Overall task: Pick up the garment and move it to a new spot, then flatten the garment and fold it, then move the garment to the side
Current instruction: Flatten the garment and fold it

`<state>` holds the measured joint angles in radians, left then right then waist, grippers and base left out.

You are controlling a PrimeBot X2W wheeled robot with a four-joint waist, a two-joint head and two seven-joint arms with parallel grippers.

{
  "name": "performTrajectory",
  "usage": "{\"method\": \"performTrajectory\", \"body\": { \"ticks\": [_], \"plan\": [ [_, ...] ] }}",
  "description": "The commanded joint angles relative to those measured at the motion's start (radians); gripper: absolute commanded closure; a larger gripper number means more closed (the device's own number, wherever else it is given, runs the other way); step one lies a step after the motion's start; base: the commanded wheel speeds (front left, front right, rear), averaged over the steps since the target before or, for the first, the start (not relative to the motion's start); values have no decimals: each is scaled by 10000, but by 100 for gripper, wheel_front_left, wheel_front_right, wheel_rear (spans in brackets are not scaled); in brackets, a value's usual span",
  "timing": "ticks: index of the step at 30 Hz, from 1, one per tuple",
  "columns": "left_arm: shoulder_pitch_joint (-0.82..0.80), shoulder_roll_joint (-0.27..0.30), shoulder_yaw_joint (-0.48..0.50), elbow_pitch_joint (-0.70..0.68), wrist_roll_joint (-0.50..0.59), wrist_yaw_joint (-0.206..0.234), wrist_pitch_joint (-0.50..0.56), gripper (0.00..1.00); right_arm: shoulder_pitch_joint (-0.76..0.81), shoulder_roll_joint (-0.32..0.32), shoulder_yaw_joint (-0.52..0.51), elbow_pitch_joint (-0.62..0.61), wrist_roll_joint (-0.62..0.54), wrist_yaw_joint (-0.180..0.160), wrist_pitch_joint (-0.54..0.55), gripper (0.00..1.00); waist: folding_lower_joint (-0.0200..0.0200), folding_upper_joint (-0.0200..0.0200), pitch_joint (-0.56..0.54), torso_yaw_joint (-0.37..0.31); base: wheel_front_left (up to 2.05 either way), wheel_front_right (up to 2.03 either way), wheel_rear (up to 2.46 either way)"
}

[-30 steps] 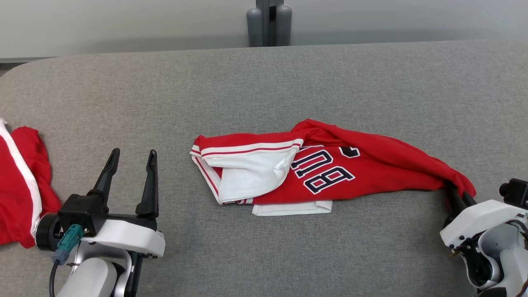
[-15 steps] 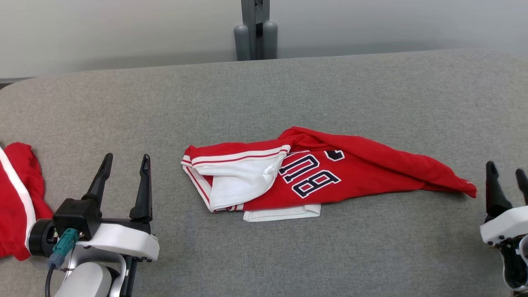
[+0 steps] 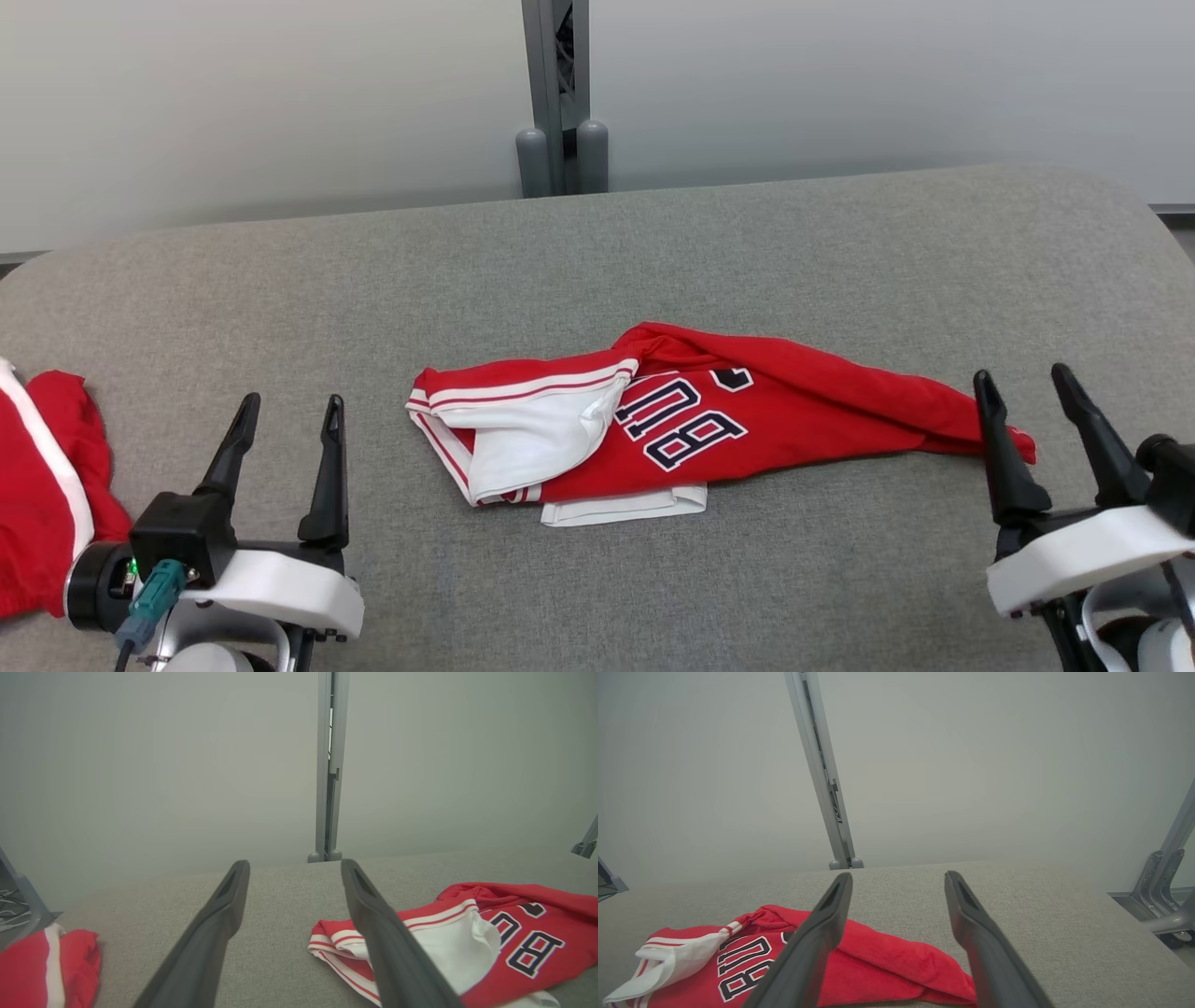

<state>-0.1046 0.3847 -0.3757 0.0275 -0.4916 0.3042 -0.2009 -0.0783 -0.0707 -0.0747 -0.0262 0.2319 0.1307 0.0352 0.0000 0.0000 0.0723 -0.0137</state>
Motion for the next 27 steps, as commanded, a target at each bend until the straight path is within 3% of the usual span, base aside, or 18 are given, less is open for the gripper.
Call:
{"method": "performTrajectory", "body": {
  "ticks": [1, 10, 27],
  "plan": [
    [187, 50, -31, -115, 74, 105, 50, 0, 347, 9, 125, -290, -168, 0, 140, 0, 0, 0, -200, 27, 0, 0, 0],
    [939, 30, -213, -553, -103, 322, 323, 0, 1431, 174, 438, -1158, -419, 1, 362, 0, 0, 0, -658, 38, 0, 0, 0],
    [914, 19, -419, -664, -147, 377, 513, 0, 1615, 185, 432, -1154, -280, 0, 518, 0, 0, 0, -693, 168, 0, 0, 0]
  ]
}}
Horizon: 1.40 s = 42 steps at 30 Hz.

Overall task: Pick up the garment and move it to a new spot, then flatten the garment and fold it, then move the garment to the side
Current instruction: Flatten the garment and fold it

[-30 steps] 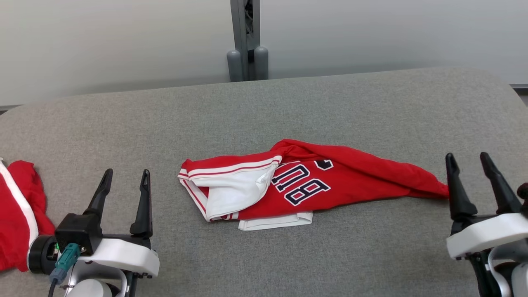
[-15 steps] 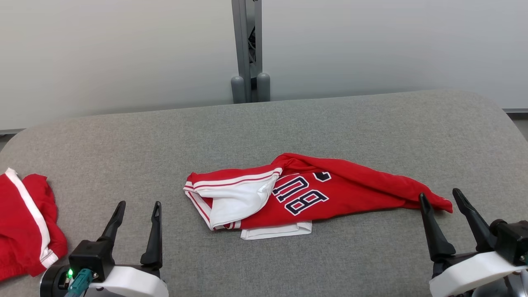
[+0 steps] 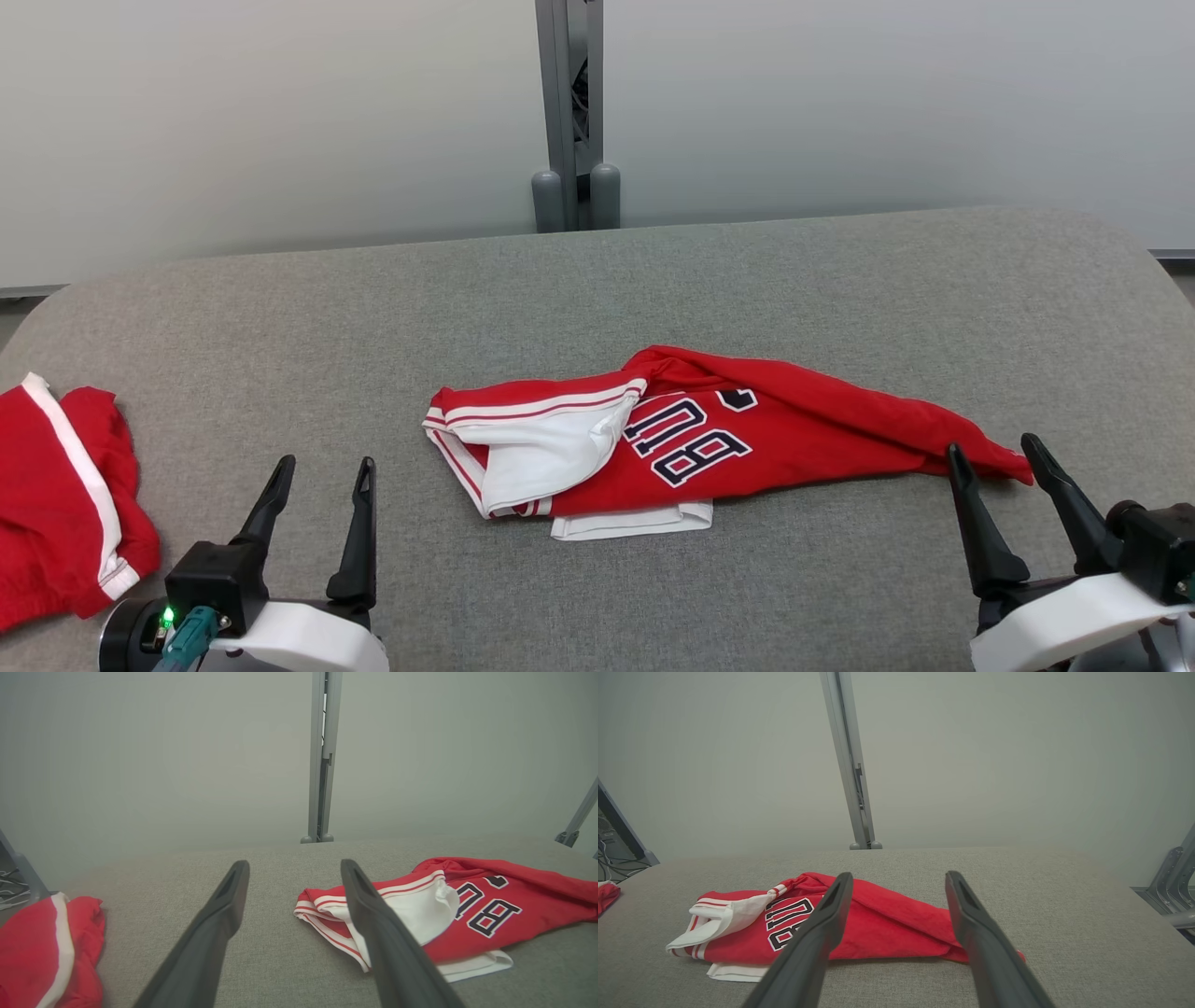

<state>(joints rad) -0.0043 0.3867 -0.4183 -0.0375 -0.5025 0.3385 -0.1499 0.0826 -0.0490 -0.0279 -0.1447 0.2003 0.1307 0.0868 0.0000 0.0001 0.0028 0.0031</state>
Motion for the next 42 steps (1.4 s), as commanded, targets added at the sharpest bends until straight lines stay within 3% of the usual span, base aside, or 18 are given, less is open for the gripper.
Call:
{"method": "performTrajectory", "body": {
  "ticks": [1, 7, 13, 22, 27, 28, 29, 34, 42],
  "plan": [
    [-103, 5, 10, -6, -46, 30, -2, 0, -17, -31, -30, 44, 54, 0, -10, 0, 0, -1, 2, 1, 0, 0, 0],
    [-660, -15, -298, -40, 113, -298, 134, 0, -172, -32, 52, 100, 128, 1, -33, 0, 0, -1, 107, -54, 0, 0, 0],
    [-1873, -473, -1270, 673, -121, -1284, 1213, 0, -404, -35, 398, 195, 167, 1, 18, 0, 0, -1, 430, -574, 0, 0, 0],
    [-3352, -1096, -2206, 3138, -281, -2269, 2501, 0, -890, -36, 818, 560, 437, 0, -239, 0, 0, -1, 1351, -2006, 0, 0, 0],
    [-4147, -1237, -2164, 4741, -173, -2345, 2367, 0, -1047, -36, 613, 854, 349, 0, -555, 0, 0, -1, 1740, -2536, 0, 0, 0],
    [-4283, -1244, -2093, 4898, -167, -2323, 2226, 43, -1063, -39, 572, 872, 375, 0, -603, 0, 0, -1, 1751, -2559, 0, 0, 0],
    [-4373, -1234, -2064, 5064, -149, -2327, 2178, 100, -1072, -39, 549, 923, 384, 0, -640, 0, 0, -1, 1755, -2573, 0, 0, 0],
    [-4813, -1111, -1797, 5261, -76, -2205, 1650, 100, -1128, -39, 483, 1073, 443, 0, -720, 0, 0, -1, 1734, -2567, 0, 0, 0],
    [-6038, -259, -1417, 4101, 749, -1761, 656, 100, -1231, -40, 433, 1127, 513, 0, -782, 0, 0, -1, 1584, -2159, 0, 0, 0]
  ]
}}
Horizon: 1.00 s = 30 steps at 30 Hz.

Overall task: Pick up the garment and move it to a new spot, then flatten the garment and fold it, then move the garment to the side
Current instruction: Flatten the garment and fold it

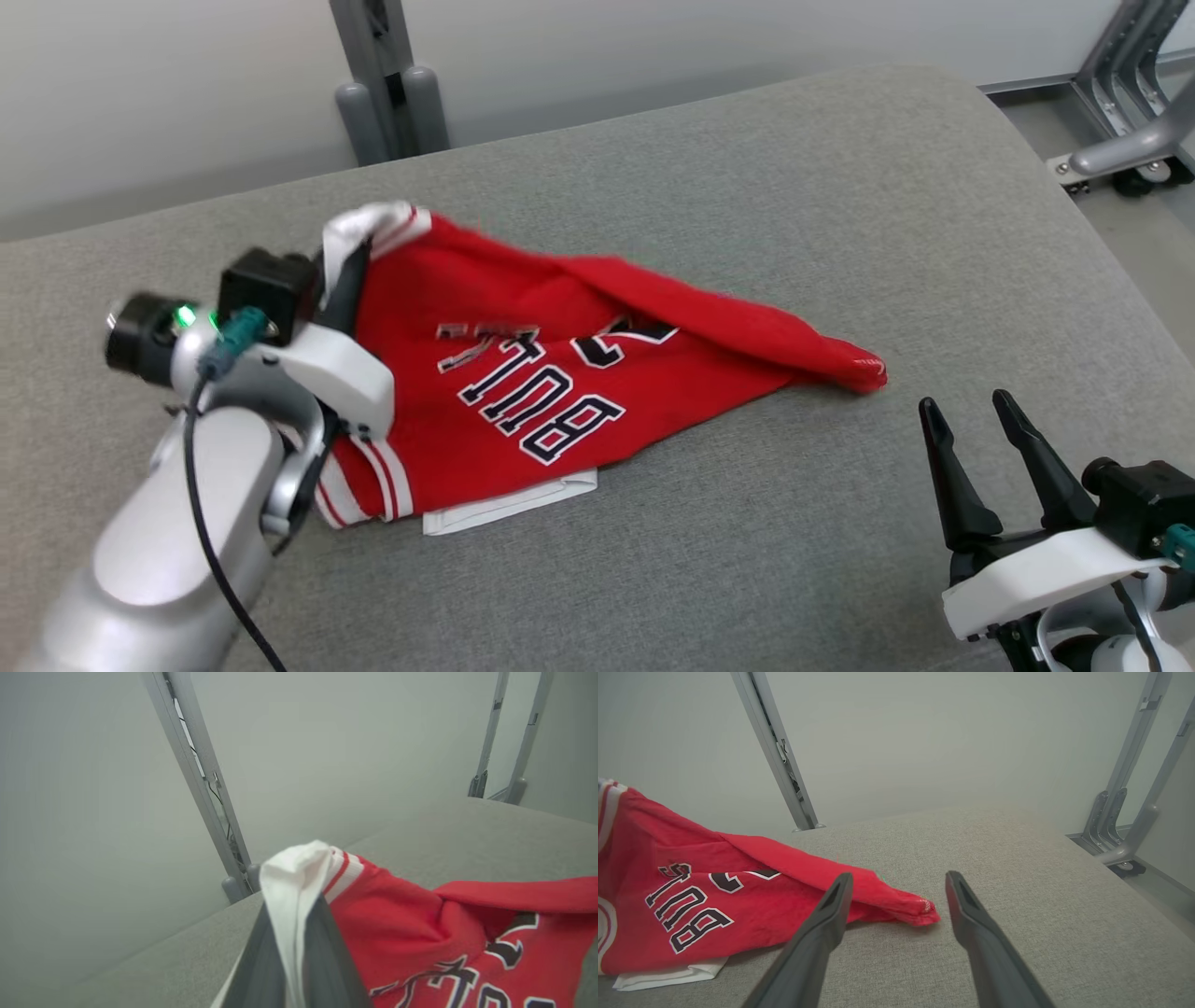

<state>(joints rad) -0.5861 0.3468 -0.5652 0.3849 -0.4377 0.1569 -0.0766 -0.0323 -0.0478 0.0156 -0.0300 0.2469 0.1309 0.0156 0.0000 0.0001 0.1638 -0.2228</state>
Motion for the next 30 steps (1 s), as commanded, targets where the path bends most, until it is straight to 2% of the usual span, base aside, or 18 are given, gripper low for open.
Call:
{"method": "performTrajectory", "body": {
  "ticks": [1, 6, 11, 14, 22, 27, 28, 30],
  "plan": [
    [-330, 263, 69, -367, 229, 110, -132, 100, -104, -53, -44, -31, 50, -2, -86, 0, 0, -1, -34, 185, 0, 0, 0],
    [-75, 797, -29, -2007, 685, 381, -167, 100, -47, -56, -201, -47, 65, -2, -69, 0, 0, -1, -103, 602, 0, 0, 0],
    [1515, 1240, -360, -3822, 791, 858, 147, 100, 112, -50, -350, -71, 128, -2, -22, 0, 0, -1, -74, 1040, 0, 0, 0],
    [2667, 1392, -673, -4415, 674, 1067, 332, 100, 165, -53, -431, -95, 148, -2, 59, 0, 0, -1, -39, 1324, 0, 0, 0],
    [4854, 1197, -1314, -4124, 87, 1377, 312, 100, 115, -58, -472, -148, -6, -2, 348, 0, 0, -1, -151, 1915, 0, 0, 0],
    [5470, 895, -1411, -3353, -427, 1256, 183, 100, 239, -56, -474, -164, -2, -2, 500, 0, 0, -1, -254, 2165, 0, 0, 0],
    [5566, 823, -1446, -3182, -559, 1206, 234, 84, 275, -55, -476, -157, 8, -2, 548, 0, 0, -1, -285, 2202, 0, 0, 0],
    [5603, 690, -1360, -2940, -777, 1174, 119, 0, 356, -52, -483, -148, 33, -2, 585, 0, 0, -1, -339, 2238, 0, 0, 0]
  ]
}}
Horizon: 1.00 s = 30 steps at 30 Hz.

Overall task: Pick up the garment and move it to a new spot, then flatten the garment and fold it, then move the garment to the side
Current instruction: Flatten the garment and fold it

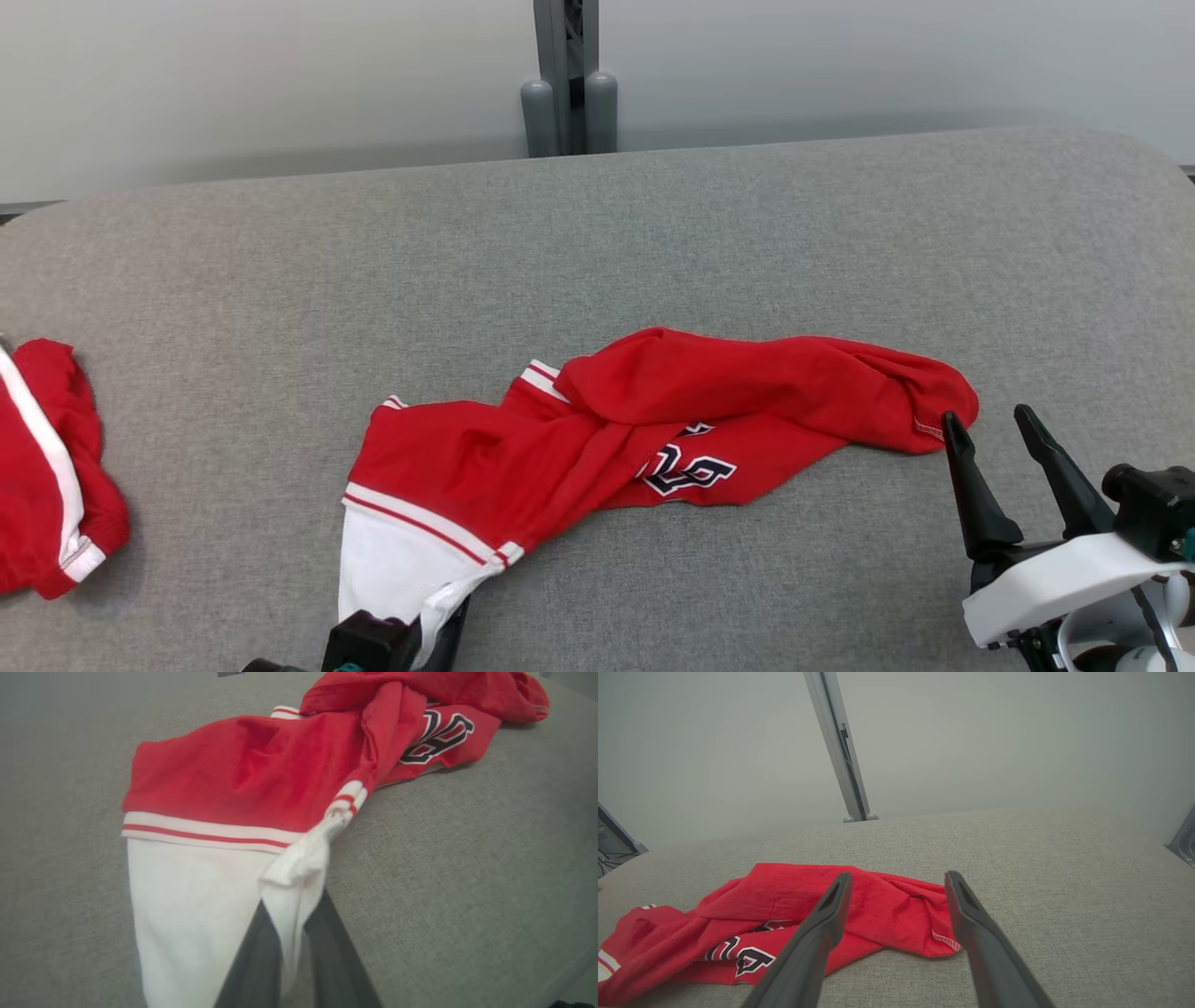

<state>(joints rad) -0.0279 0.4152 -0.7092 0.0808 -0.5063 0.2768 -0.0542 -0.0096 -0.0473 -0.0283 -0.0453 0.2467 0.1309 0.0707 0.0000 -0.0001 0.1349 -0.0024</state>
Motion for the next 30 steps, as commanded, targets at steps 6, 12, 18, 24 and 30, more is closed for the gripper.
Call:
{"method": "performTrajectory", "body": {
  "ticks": [6, 12, 18, 24, 30],
  "plan": [
    [-69, -233, 383, -31, -303, -99, -797, 0, 189, -60, -152, -102, 8, -2, 106, 0, 0, 1, -184, 112, 0, 0, 0],
    [-479, -174, 787, -917, -143, 63, -1426, 0, 72, -60, -246, -354, -147, -2, 66, 0, 0, 1, -337, 95, 0, 0, 0],
    [-1111, 50, 1358, -1437, 4, 431, -1450, 0, -108, -57, -211, -540, -363, -2, 8, 0, 0, 1, -415, 22, 0, 0, 0],
    [-1437, 288, 2155, -1079, -330, 666, -1562, 0, -228, -60, -7, -366, -544, -2, 69, 0, 0, 1, -678, -151, 0, 0, 0],
    [-1013, 490, 2906, -689, -880, 833, -1672, 0, -161, -59, 98, -297, -630, -2, 33, 0, 0, 1, -858, -215, 0, 0, 0]
  ]
}}
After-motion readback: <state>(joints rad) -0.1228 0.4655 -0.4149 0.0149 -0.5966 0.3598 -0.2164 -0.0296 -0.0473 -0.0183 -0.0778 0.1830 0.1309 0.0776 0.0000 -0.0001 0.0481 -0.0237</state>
